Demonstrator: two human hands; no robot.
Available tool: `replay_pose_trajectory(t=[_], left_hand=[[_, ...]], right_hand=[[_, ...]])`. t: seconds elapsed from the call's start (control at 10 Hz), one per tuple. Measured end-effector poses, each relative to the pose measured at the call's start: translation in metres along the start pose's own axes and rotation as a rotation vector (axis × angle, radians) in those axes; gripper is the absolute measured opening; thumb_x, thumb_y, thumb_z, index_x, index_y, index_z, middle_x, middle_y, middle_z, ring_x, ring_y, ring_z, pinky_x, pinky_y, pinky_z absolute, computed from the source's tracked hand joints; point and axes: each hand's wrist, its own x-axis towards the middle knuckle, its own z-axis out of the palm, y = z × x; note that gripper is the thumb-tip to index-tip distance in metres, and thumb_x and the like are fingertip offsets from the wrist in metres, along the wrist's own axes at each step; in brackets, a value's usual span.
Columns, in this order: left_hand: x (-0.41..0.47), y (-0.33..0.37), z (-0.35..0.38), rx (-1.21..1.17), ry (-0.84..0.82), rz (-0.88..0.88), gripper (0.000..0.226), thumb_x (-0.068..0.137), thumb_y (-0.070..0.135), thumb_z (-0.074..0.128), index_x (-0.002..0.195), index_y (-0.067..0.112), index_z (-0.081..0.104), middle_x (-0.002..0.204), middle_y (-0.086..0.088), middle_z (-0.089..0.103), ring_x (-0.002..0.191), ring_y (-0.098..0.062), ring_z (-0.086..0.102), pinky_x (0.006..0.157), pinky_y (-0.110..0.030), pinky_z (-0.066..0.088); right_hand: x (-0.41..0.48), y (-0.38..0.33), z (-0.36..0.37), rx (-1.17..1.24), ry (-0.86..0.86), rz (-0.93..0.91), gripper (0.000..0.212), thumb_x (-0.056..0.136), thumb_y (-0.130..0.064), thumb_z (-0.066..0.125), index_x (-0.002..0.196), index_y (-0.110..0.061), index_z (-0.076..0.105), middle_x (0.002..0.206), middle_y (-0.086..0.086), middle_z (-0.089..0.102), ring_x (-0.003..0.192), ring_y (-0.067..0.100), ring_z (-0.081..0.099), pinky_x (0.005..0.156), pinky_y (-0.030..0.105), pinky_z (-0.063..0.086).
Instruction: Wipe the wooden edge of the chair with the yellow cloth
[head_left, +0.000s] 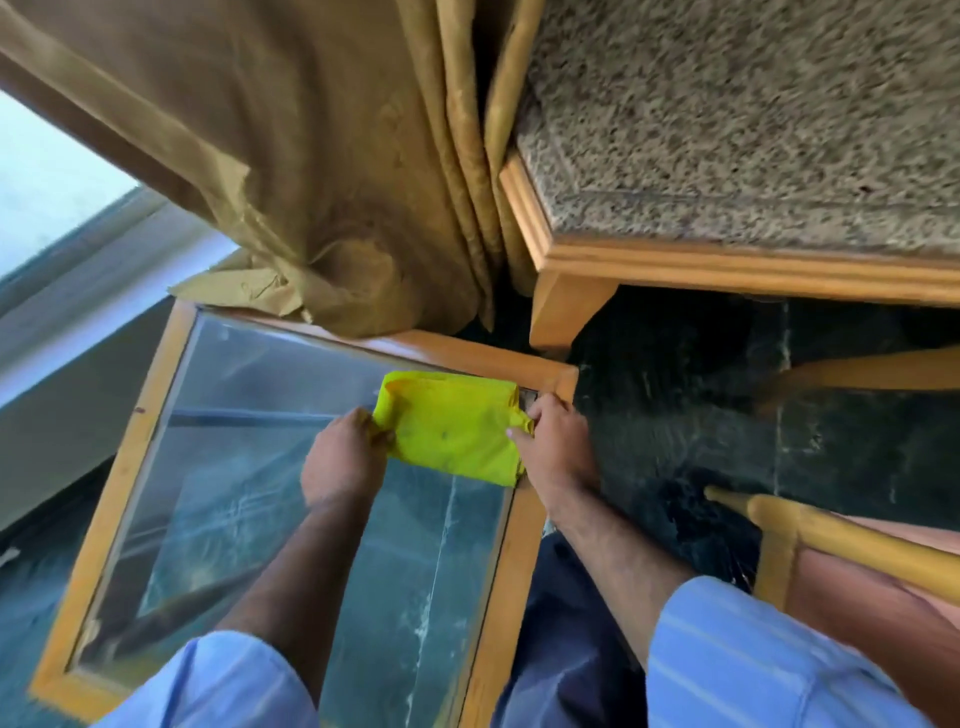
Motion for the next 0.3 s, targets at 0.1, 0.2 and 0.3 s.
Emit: replay_pose_trajectory(t=[0.1, 0.2, 0.3], left_hand=[[0.004, -0.001, -0.004, 0.197, -0.015, 0.101, 0.018, 0.097, 0.028, 0.066, 0.107, 0.014, 0.062, 0.118, -0.018, 0.07, 0.113, -0.041, 0.065, 0.074, -0.043, 0.048], [-0.001, 0.004, -0.018, 0.277, 0.041, 0.174, 0.07, 0.1, 0.043, 0.06, 0.155, 0.006, 0.036, 0.163, -0.019, 0.042, 0.153, -0.036, 0.036, 0.12, -0.054, 0.036], [-0.018, 0.007, -0.034, 0.243, 0.104, 0.31, 0.087, 0.102, 0.059, 0.044, 0.164, 0.003, 0.02, 0.175, -0.015, 0.022, 0.162, -0.033, 0.018, 0.129, -0.053, 0.016]], right_hand=[[0.0, -0.002, -0.006, -0.148, 0.053, -0.037, 0.06, 0.081, -0.037, 0.086, 0.123, -0.006, 0.057, 0.131, 0.017, 0.064, 0.123, 0.036, 0.058, 0.096, 0.043, 0.05], [-0.02, -0.013, -0.015, -0.386, 0.106, -0.276, 0.077, 0.092, -0.052, 0.069, 0.15, -0.01, 0.04, 0.16, 0.016, 0.043, 0.154, 0.033, 0.033, 0.121, 0.047, 0.034], [-0.042, -0.026, -0.019, -0.42, 0.015, -0.505, 0.086, 0.102, -0.054, 0.052, 0.165, -0.007, 0.015, 0.175, 0.013, 0.017, 0.164, 0.027, 0.009, 0.133, 0.048, 0.016]])
